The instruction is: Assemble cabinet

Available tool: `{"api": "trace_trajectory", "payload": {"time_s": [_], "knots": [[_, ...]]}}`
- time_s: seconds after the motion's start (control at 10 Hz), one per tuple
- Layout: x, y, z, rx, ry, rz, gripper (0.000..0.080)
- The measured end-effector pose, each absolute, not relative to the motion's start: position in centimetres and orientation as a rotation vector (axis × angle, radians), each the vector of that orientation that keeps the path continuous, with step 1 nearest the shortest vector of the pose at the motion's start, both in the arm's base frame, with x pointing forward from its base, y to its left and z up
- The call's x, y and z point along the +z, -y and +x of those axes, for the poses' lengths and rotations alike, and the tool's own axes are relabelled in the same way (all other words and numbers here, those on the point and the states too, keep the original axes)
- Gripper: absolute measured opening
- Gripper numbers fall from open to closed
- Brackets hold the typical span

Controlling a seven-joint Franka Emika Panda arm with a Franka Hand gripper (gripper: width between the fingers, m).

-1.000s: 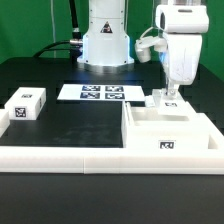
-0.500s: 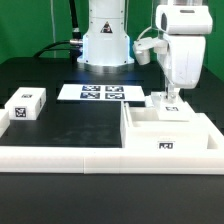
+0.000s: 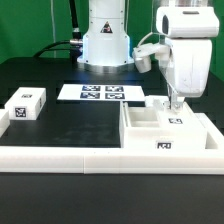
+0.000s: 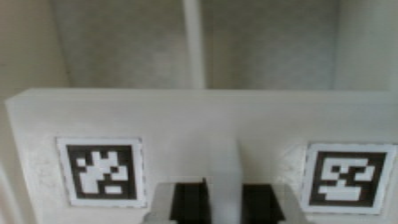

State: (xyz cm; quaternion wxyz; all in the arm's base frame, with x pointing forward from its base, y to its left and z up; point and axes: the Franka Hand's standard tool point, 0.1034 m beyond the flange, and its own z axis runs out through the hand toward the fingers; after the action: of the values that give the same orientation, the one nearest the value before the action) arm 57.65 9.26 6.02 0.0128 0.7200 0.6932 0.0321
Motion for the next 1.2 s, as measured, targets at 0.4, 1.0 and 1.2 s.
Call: {"api": "trace_trajectory", "payload": {"time_s": [0.4,1.0,1.2], "knots": [[6.0,-9.2,57.6,0.098,-2.161,2.243,0.0188],[5.9,-9.2,57.6,0.097,-2.162,2.243,0.0796],[7.0,-9.5,56.0,0.091,-2.154,2.242,0.0797]]}}
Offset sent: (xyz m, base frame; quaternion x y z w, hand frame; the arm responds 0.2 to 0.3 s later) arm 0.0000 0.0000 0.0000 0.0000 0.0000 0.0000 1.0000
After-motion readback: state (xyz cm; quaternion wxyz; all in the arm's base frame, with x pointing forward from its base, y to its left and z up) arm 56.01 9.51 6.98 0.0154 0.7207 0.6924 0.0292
